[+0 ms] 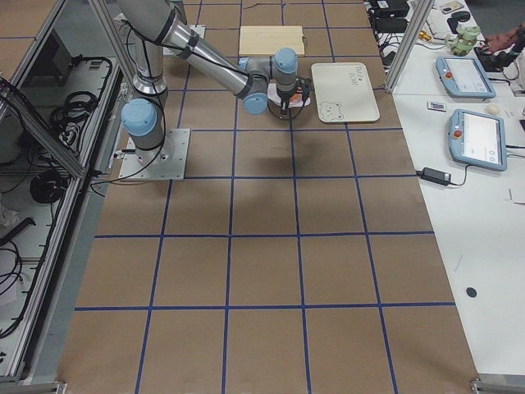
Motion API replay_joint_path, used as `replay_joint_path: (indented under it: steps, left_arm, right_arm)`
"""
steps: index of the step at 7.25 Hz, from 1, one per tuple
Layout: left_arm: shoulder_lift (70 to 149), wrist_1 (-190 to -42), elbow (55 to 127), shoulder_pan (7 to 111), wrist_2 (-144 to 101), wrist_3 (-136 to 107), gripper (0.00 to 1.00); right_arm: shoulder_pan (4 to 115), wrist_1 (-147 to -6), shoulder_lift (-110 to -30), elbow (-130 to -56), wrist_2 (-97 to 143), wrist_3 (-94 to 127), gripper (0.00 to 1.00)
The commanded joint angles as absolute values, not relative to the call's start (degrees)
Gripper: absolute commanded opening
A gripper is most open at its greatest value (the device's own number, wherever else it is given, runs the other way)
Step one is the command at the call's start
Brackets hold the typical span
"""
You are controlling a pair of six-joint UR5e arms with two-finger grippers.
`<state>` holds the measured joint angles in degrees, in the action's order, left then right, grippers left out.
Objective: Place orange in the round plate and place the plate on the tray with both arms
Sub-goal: 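Lift the plate with the right gripper and carry it onto the bear tray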
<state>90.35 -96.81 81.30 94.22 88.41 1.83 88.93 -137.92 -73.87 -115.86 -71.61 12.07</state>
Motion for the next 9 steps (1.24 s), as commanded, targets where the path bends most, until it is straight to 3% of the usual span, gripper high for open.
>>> replay_joint_path:
  steps: [1,4,7,9]
  left_arm:
    - [90.4,-96.9,81.3,94.2,88.4,1.8,1.0]
    - [90.4,-96.8,81.3,94.2,88.5,1.8,1.0]
    - [90.4,-96.8,81.3,94.2,88.5,1.8,1.0]
    - [90.4,-96.8,81.3,94.2,88.5,1.8,1.0]
  right_arm:
    - [88.1,-138.5,-74.1,-113.4,-68.2,16.6,0.0]
    - [86.6,-140.2,-72.5,-105.5,-63.3,18.4,0.0]
    - [86.7,-142.6,-59.5,-90.2,-62.2,18.5,0.0]
    - [87.1,-145.0,-54.2,-87.1,-60.9,18.9,0.0]
